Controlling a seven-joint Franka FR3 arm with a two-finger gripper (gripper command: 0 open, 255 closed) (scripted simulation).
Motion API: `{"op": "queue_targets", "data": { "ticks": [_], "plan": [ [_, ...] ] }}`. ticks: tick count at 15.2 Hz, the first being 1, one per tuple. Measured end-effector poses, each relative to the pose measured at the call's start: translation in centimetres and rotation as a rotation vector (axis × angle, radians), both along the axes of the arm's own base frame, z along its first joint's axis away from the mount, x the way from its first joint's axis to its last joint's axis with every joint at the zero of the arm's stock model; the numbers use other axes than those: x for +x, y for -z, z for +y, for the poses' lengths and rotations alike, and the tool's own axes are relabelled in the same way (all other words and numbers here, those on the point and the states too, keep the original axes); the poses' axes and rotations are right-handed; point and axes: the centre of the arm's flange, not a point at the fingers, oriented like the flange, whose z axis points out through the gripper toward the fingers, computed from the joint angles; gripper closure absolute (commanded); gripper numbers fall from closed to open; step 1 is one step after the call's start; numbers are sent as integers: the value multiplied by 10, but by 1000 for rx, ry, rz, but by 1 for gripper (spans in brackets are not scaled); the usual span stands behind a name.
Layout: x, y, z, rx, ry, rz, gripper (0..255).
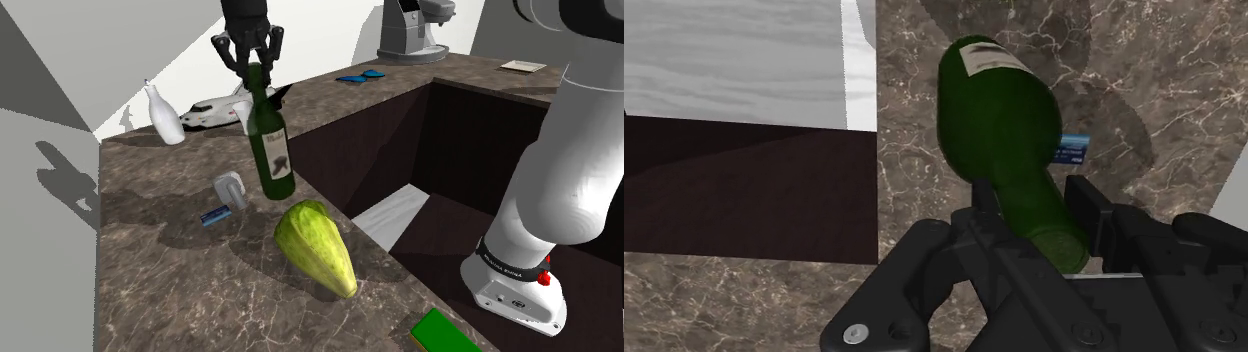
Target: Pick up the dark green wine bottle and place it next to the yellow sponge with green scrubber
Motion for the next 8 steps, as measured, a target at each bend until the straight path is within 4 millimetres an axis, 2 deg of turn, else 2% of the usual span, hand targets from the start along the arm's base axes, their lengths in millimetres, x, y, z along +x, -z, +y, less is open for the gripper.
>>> {"op": "queue_targets", "data": {
  "ticks": [3,8],
  "plan": [
    [-38,-1,14,0,0,1,255],
    [-107,-2,24,-1,0,0,255]
  ]
}}
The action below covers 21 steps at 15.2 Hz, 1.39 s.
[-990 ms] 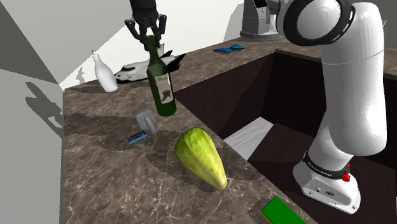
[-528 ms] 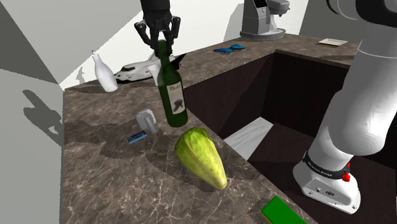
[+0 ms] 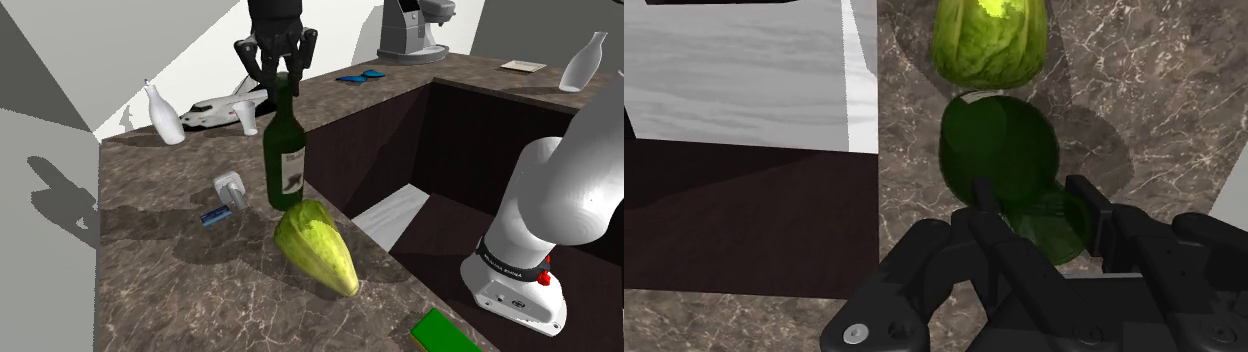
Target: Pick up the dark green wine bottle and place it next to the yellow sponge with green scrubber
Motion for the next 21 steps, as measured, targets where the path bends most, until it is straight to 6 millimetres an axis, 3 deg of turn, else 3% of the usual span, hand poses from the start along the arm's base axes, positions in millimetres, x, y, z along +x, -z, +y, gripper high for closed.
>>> {"op": "queue_targets", "data": {
  "ticks": [21],
  "plan": [
    [-264,2,60,1,0,0,255]
  ]
}}
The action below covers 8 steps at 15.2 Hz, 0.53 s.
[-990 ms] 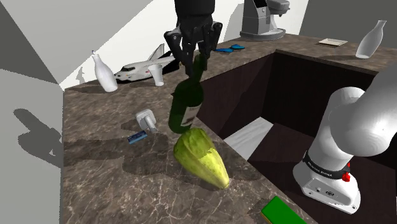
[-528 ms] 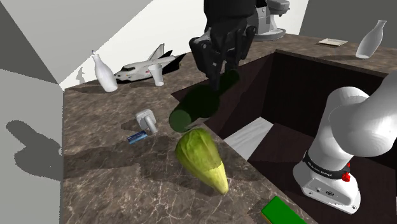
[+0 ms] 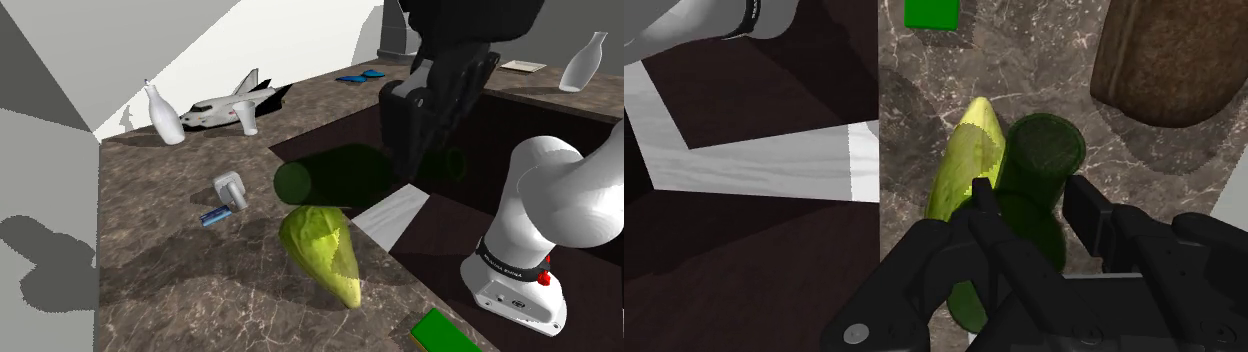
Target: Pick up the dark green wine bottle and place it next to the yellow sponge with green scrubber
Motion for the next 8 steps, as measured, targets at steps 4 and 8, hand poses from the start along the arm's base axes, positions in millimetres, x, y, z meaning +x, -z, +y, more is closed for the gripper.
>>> {"op": "queue_targets", "data": {
  "ticks": [4,8],
  "plan": [
    [-53,-1,16,0,-1,0,255],
    [-108,-2,20,0,0,-1,255]
  ]
}}
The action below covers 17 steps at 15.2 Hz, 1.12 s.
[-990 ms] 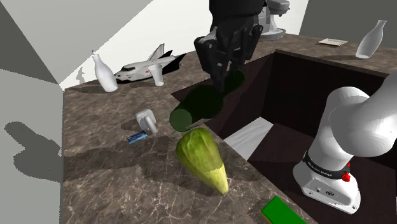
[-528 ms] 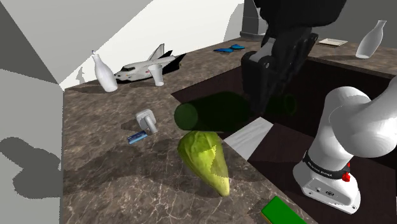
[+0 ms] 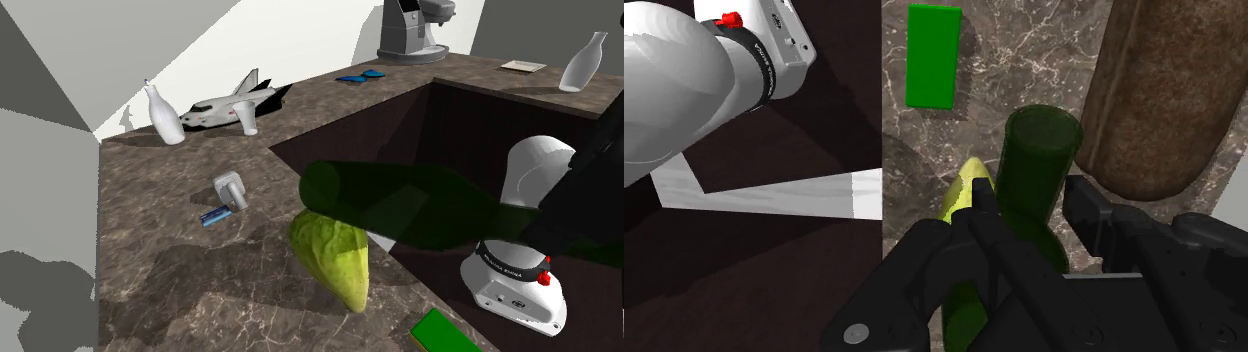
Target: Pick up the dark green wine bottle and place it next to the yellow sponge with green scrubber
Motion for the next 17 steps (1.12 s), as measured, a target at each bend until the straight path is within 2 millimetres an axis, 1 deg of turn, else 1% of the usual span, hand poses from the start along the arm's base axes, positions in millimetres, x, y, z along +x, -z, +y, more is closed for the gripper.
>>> {"op": "queue_targets", "data": {
  "ticks": [2,4,8,10,11,12,17],
  "plan": [
    [-23,4,7,0,1,0,255],
    [-52,2,17,0,0,1,255],
    [-102,5,27,0,0,0,255],
    [-127,3,33,0,0,1,255],
    [-135,5,35,0,0,1,255],
    [-138,9,34,0,0,1,255],
    [-140,33,34,0,1,1,255]
  ]
}}
